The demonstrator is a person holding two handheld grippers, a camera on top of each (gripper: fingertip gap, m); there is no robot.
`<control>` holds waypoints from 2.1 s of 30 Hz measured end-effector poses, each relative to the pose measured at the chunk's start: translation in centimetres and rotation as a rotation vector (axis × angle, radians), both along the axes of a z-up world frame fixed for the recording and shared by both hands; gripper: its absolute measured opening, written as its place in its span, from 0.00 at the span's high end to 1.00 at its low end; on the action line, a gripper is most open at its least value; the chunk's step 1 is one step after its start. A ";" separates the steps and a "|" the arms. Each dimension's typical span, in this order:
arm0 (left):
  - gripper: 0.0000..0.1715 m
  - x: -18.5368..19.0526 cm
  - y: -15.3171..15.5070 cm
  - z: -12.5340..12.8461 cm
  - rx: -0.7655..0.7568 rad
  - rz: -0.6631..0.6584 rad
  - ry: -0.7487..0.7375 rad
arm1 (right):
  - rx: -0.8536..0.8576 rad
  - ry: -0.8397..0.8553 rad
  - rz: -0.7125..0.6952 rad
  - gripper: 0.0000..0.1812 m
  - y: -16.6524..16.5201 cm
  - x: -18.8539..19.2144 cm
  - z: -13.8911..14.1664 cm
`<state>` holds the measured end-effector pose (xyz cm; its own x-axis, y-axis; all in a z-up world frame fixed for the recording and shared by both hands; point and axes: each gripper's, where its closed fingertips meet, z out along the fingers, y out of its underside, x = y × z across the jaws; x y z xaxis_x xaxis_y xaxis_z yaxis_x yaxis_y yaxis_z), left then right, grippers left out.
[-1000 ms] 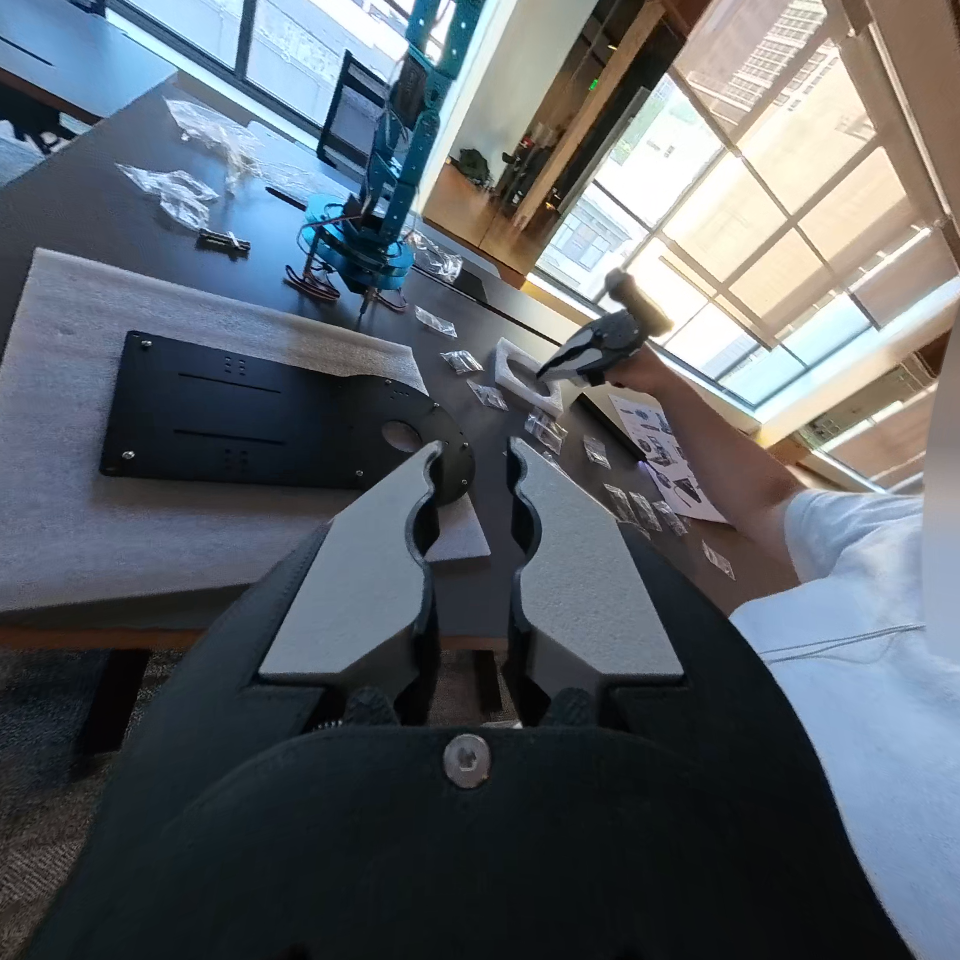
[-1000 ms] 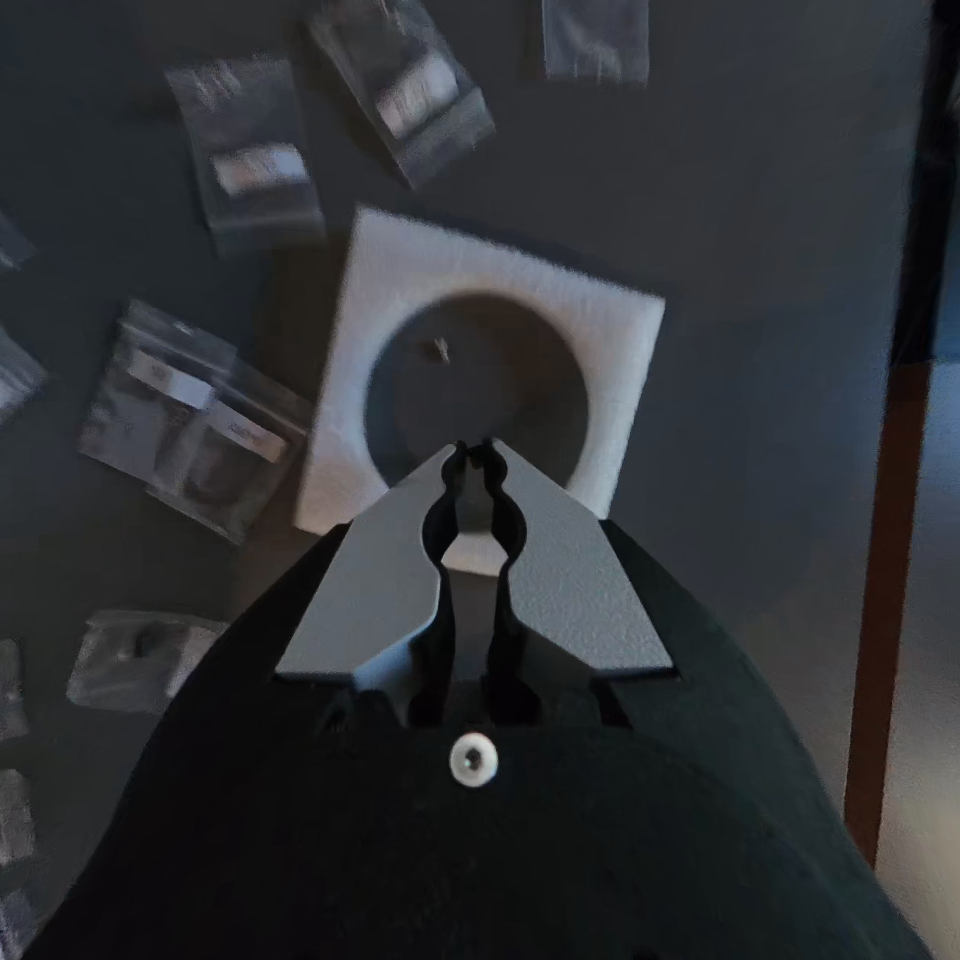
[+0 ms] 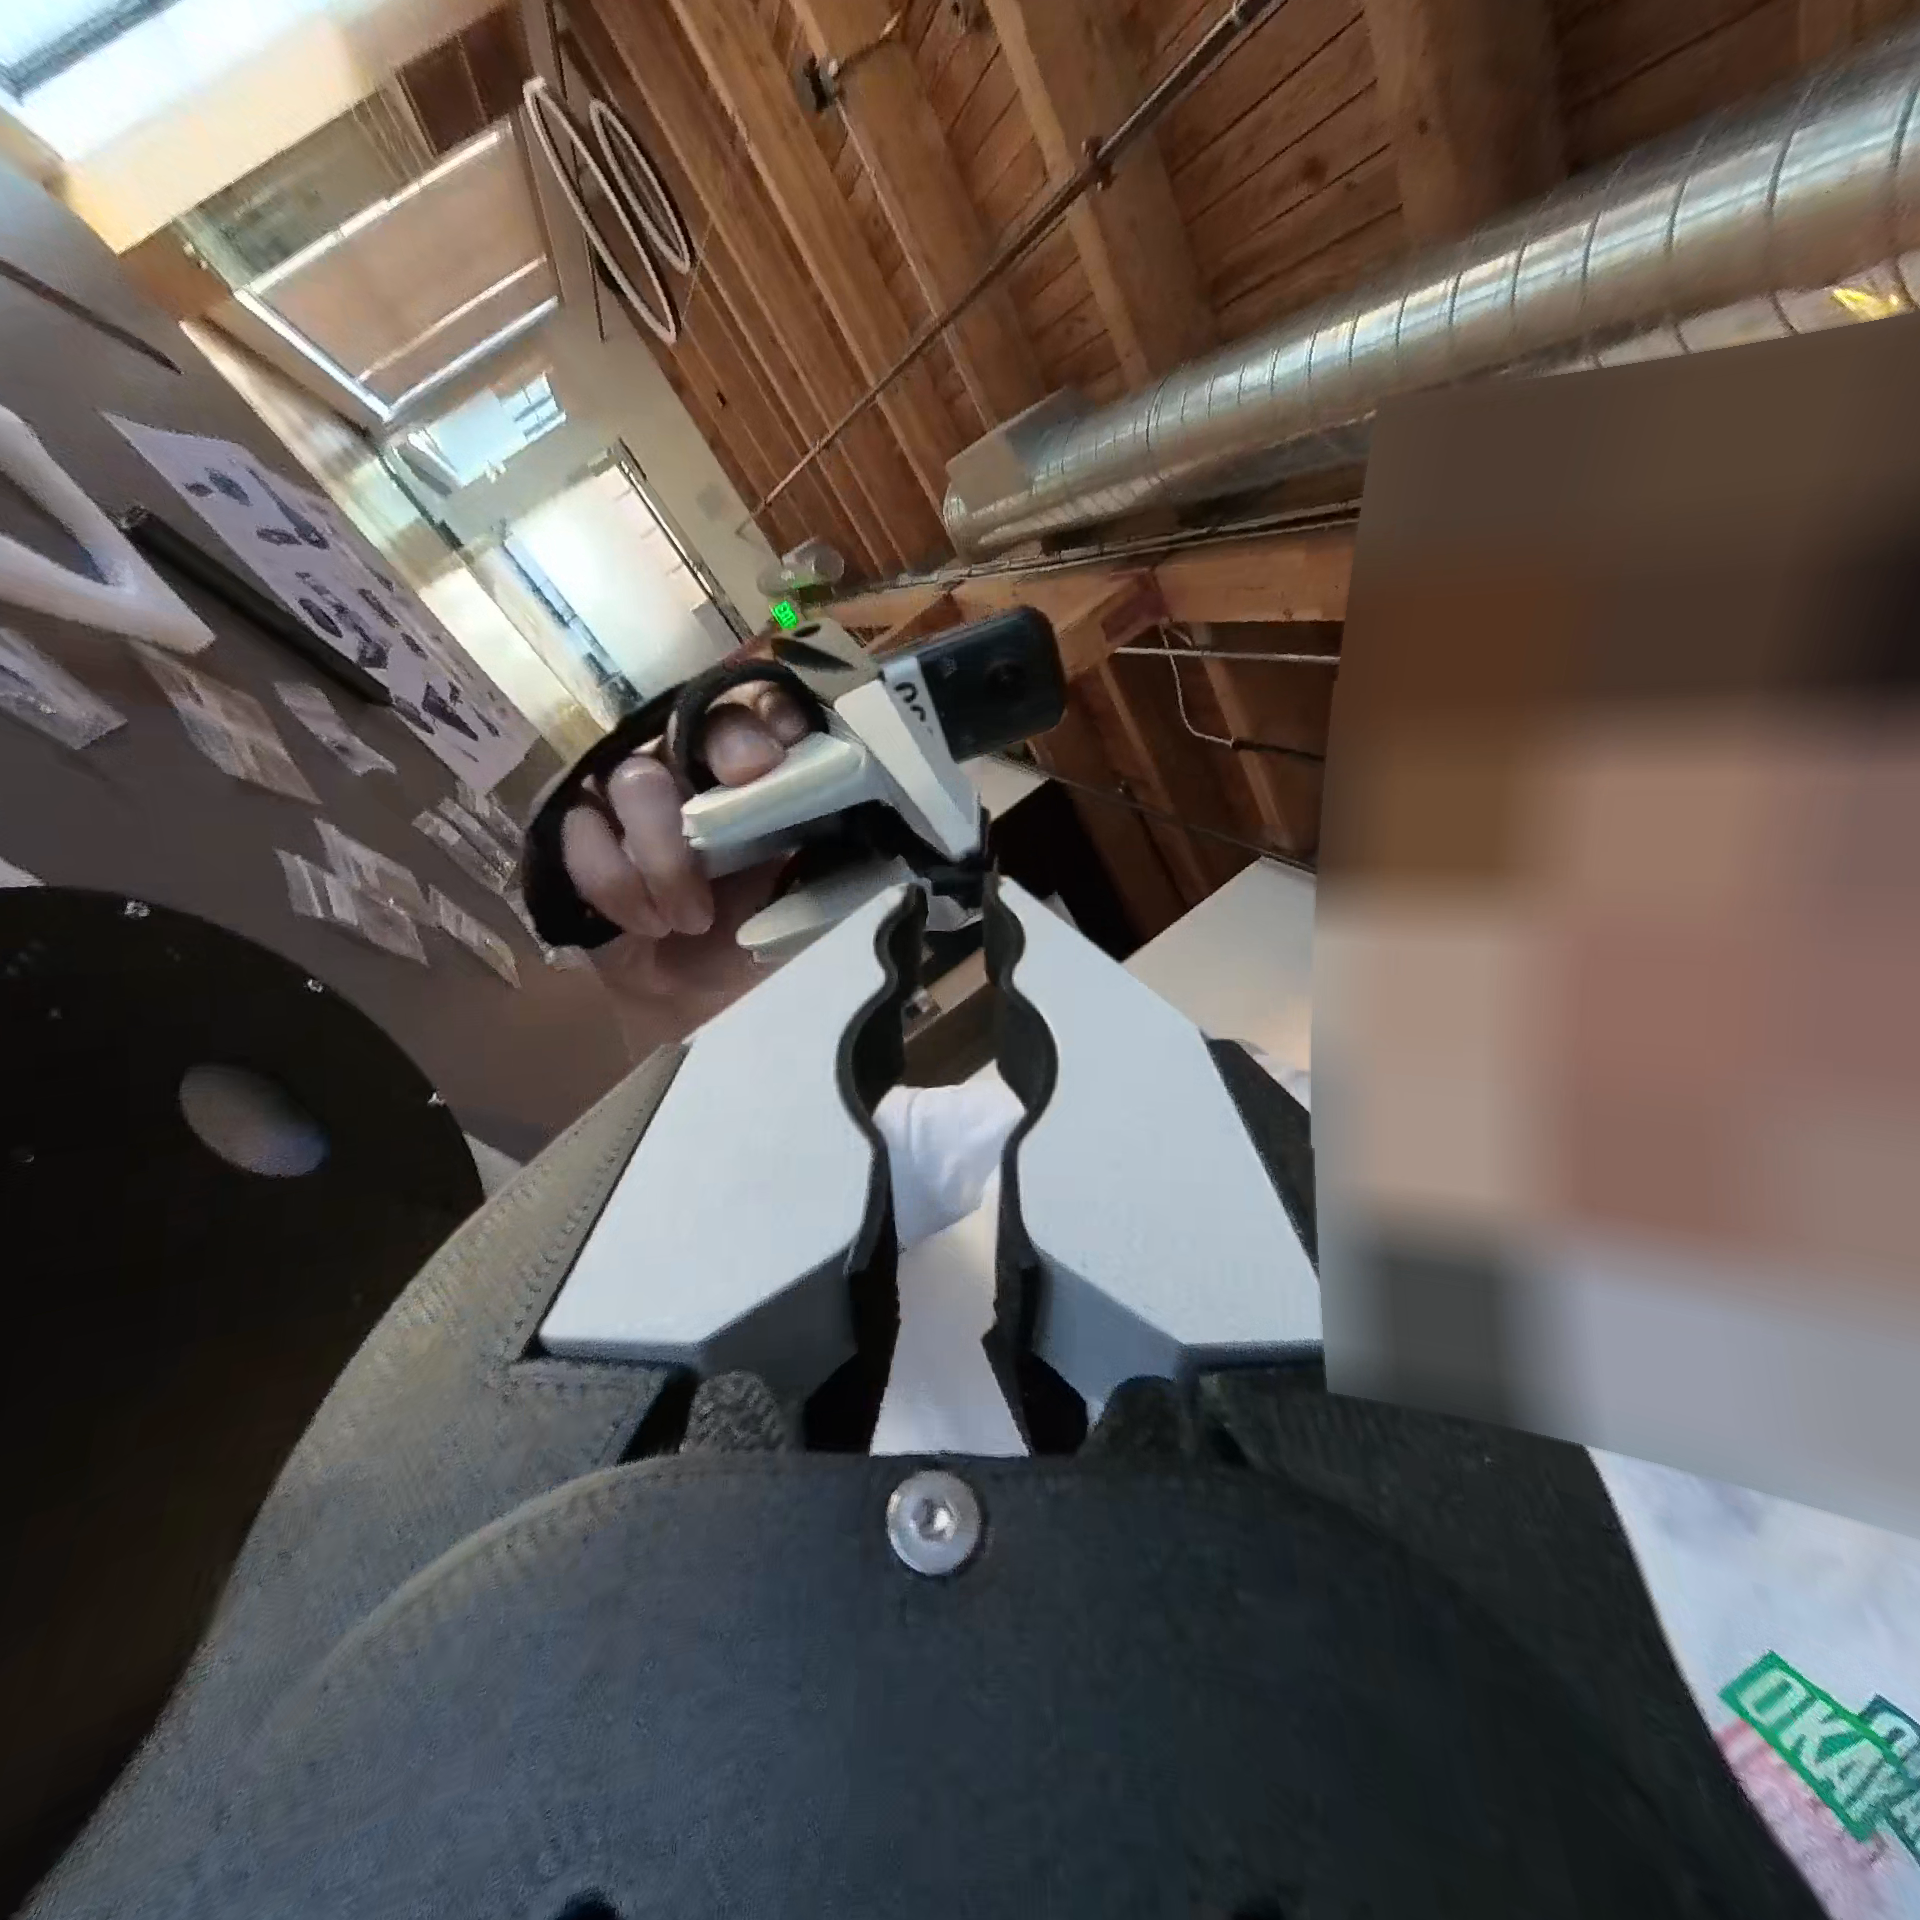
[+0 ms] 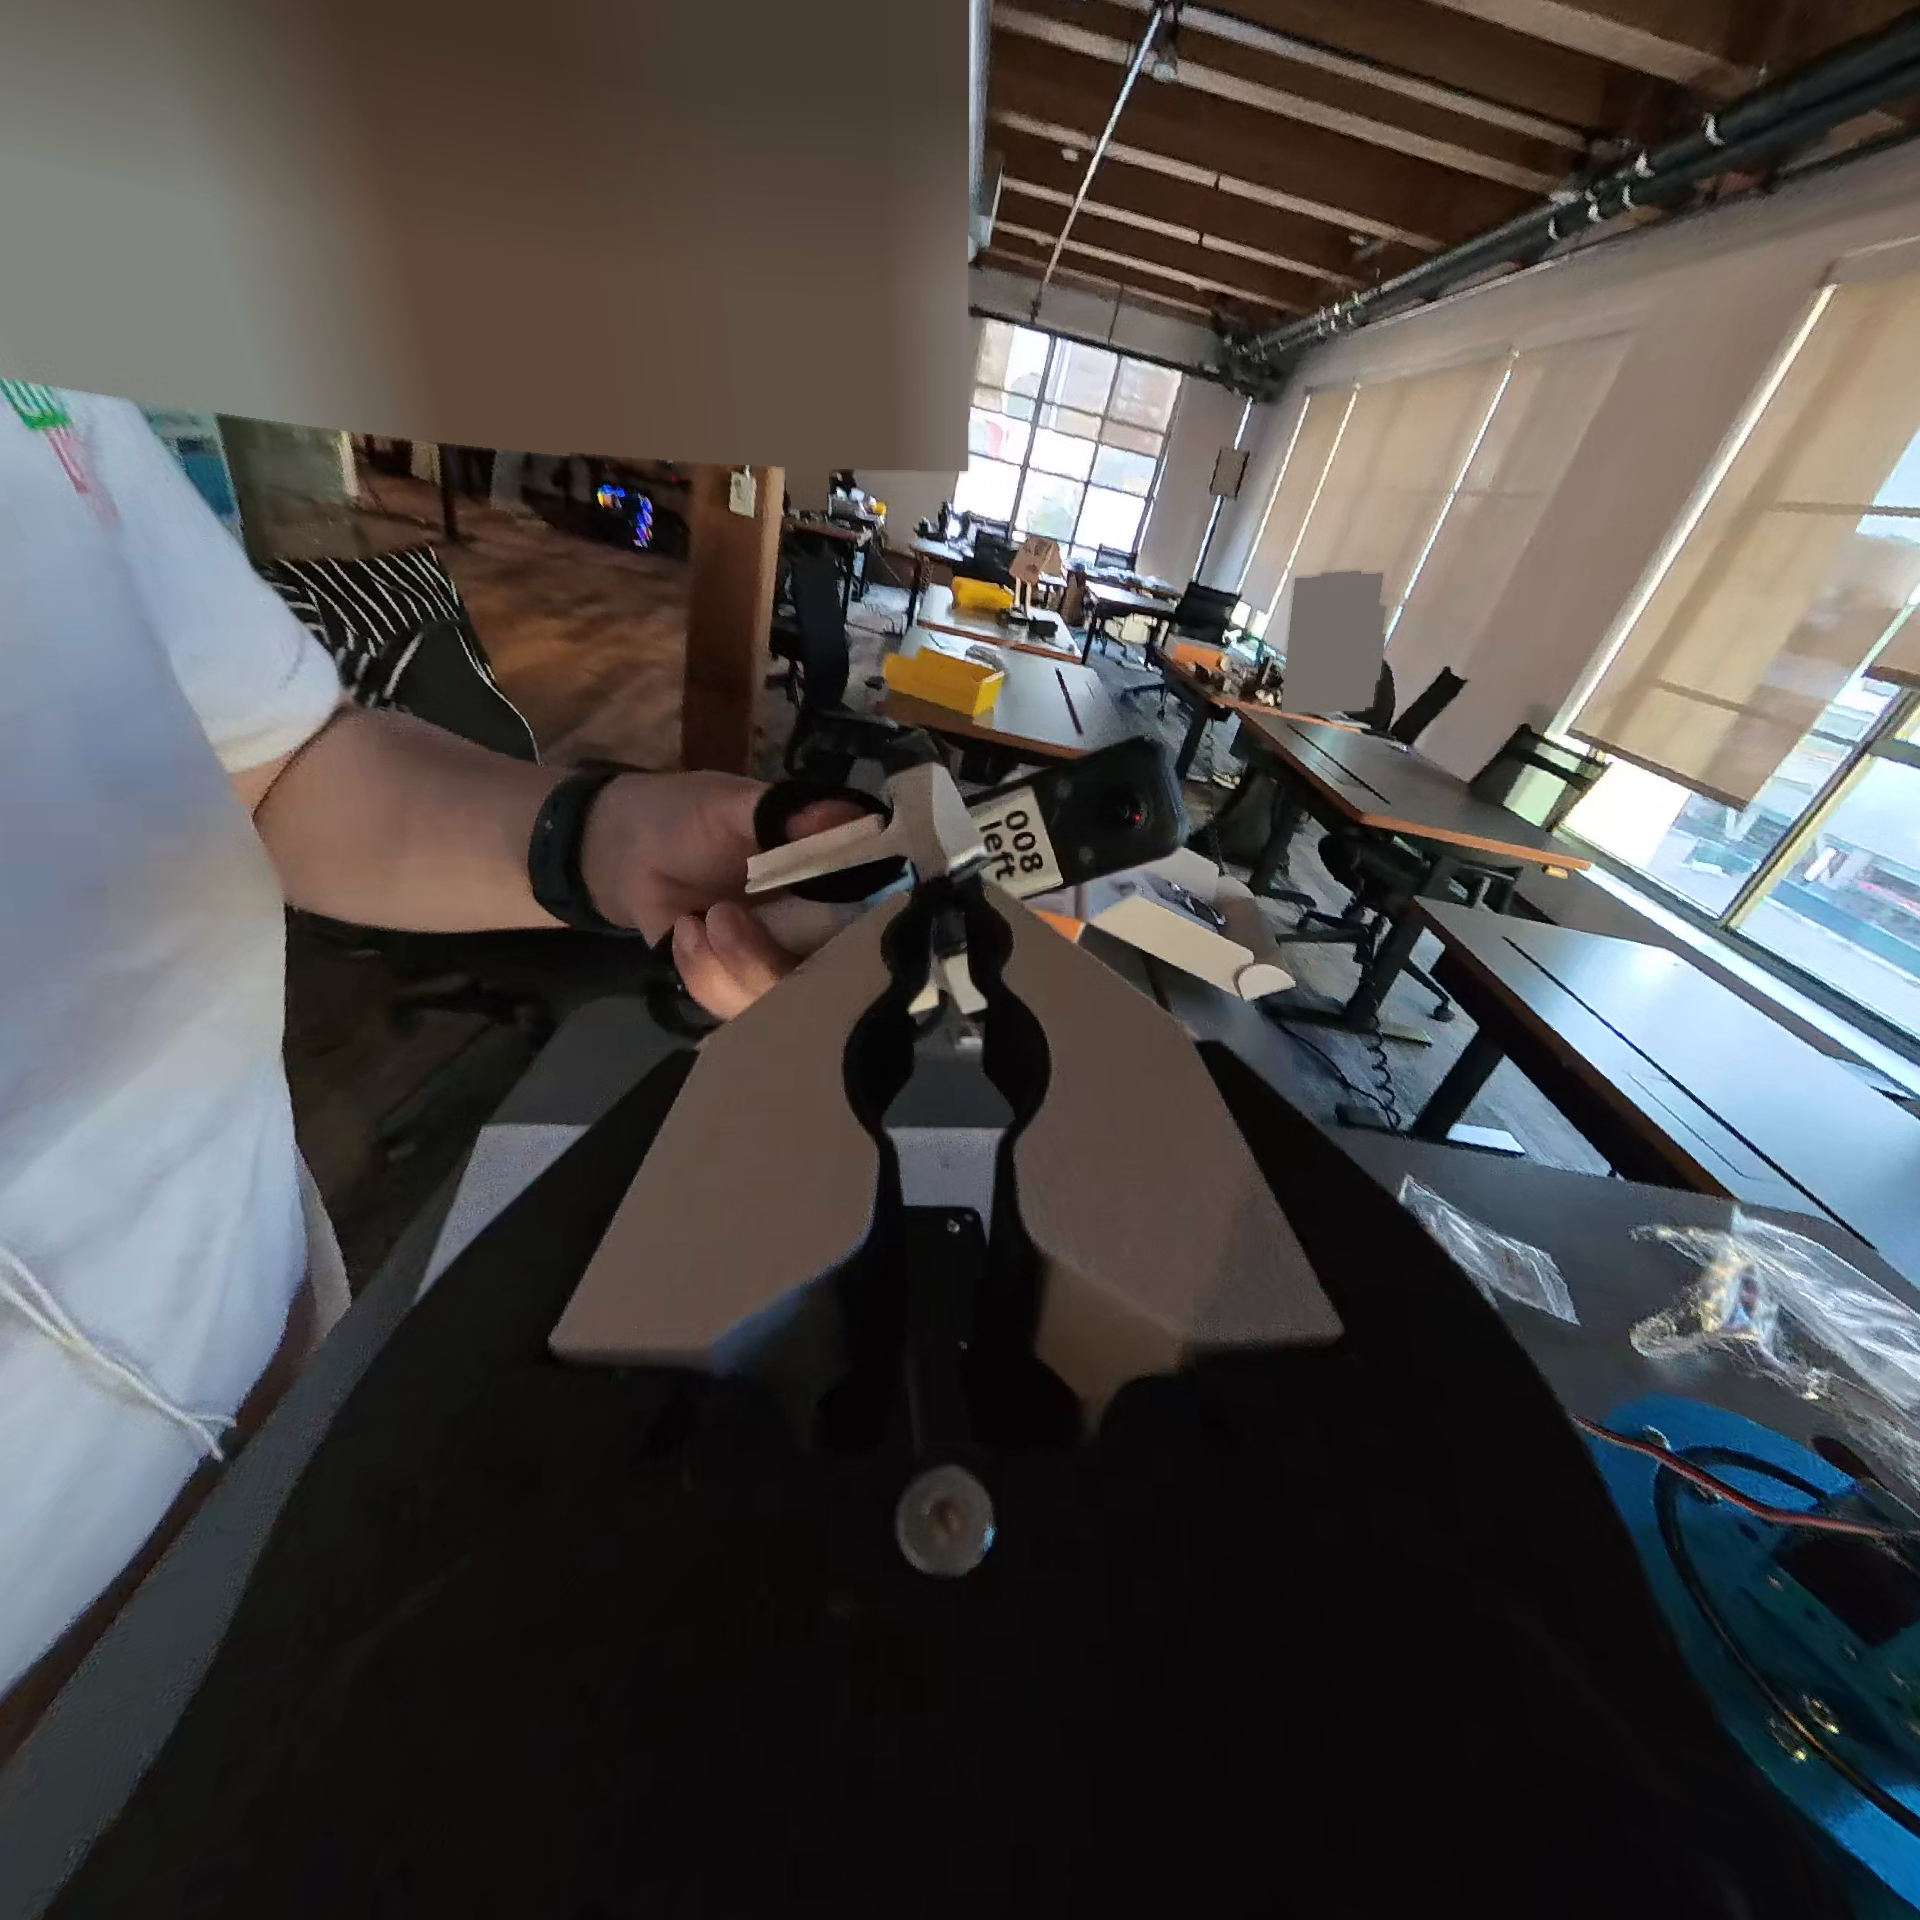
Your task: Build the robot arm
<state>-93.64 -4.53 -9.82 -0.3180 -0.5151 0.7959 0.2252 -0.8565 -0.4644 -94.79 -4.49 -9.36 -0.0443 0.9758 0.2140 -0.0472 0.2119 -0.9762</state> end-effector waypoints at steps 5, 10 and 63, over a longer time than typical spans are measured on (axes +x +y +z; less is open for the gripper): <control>0.96 -0.2 0.5 -0.7 0.014 -0.014 0.017 | 0.005 -0.034 -0.015 0.98 0.5 -0.3 -0.8; 0.97 -0.2 1.0 -2.0 0.019 -0.015 0.052 | -0.031 -0.065 -0.005 0.97 1.1 -0.1 -2.1; 0.96 1.6 8.2 -16.9 0.094 -0.172 0.926 | -0.065 -0.218 -0.862 0.93 8.1 18.1 -13.4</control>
<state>-91.99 3.65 -26.69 0.3417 -0.5945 0.7279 -0.3933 -0.7939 -0.4637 -76.66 3.58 -22.74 0.6775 0.6988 0.2294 0.2909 0.0319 -0.9562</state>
